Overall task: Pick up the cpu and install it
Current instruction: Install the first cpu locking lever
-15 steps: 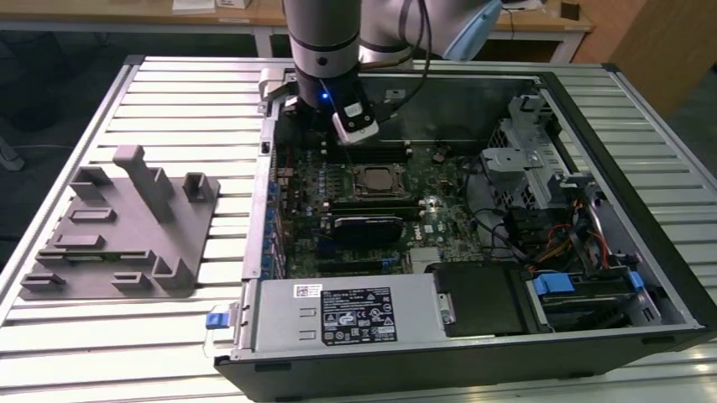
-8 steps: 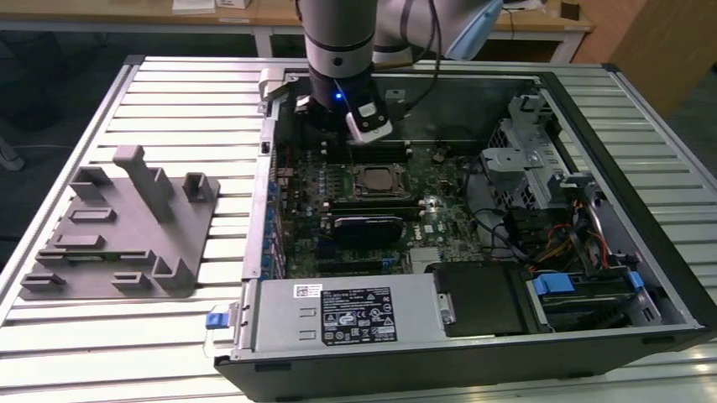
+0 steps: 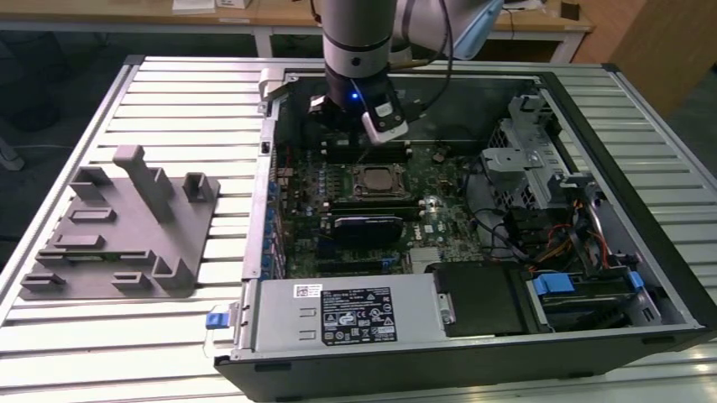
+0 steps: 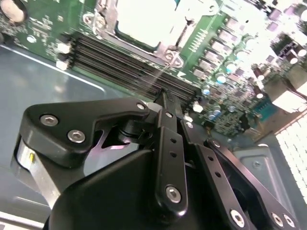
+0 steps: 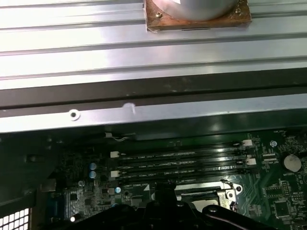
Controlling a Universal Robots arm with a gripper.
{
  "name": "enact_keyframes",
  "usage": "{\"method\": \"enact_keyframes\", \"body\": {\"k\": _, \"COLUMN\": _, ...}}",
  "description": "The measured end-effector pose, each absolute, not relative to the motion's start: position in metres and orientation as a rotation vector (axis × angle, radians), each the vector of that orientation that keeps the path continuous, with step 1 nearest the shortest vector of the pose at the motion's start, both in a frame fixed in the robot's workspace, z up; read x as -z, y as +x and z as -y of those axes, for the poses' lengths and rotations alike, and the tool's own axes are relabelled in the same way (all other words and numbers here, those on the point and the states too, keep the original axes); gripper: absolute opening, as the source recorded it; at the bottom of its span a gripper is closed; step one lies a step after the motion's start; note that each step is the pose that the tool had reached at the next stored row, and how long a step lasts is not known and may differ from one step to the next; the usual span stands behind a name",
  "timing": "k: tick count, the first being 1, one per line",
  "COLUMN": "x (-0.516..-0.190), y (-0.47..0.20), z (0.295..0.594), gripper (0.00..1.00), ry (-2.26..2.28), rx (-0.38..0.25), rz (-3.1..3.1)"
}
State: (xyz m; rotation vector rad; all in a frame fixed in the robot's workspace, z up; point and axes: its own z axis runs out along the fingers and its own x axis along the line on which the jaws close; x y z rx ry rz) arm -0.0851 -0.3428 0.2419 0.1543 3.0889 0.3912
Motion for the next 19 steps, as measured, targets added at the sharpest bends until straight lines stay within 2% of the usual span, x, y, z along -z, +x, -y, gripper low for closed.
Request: {"method": "enact_keyframes", "body": {"k": 19, "x": -0.2389, "y": -0.0815, "z": 0.3429, "gripper": 0.11, "ry": 0.188, "rx": -0.364, "rz": -3.015}}
